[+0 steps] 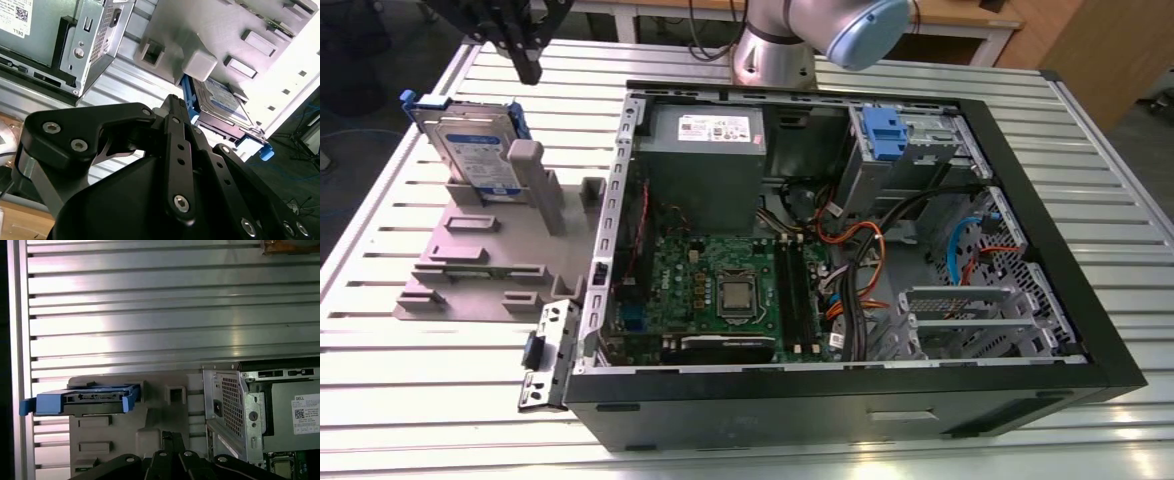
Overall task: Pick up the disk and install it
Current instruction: 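Reach for the disk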
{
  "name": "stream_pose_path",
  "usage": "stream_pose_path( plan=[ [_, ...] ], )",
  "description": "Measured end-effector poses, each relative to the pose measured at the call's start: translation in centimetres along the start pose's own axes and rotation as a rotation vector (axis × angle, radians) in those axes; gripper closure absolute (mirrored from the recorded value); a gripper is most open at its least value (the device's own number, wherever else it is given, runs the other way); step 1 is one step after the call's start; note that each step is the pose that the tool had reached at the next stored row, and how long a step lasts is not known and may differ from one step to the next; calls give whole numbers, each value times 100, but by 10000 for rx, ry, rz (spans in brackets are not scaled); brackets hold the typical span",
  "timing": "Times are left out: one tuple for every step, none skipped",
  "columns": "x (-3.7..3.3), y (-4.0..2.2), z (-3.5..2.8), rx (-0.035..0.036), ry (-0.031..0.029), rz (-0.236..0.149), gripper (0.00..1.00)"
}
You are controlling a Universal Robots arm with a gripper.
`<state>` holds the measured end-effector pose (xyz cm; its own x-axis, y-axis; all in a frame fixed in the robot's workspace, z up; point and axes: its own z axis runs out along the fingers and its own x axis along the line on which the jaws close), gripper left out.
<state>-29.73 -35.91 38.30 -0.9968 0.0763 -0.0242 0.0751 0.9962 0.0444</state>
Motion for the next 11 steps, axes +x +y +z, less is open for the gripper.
stream_pose_path(
  plan=[
    [11, 5, 1, 0, 0, -1, 89],
    [21, 9, 2, 0, 0, -1, 89],
    [32, 13, 3, 0, 0, 0, 89],
    [43, 18, 3, 0, 0, 0, 89],
    [53, 23, 4, 0, 0, 0, 89],
    [65, 29, 6, 0, 0, 0, 89],
    [76, 34, 7, 0, 0, 1, 89],
    [87, 39, 7, 0, 0, 1, 89],
    [98, 44, 9, -1, 0, 1, 89],
    [107, 50, 9, 0, 0, 0, 89],
    [117, 56, 10, 1, 1, 0, 89]
  ],
)
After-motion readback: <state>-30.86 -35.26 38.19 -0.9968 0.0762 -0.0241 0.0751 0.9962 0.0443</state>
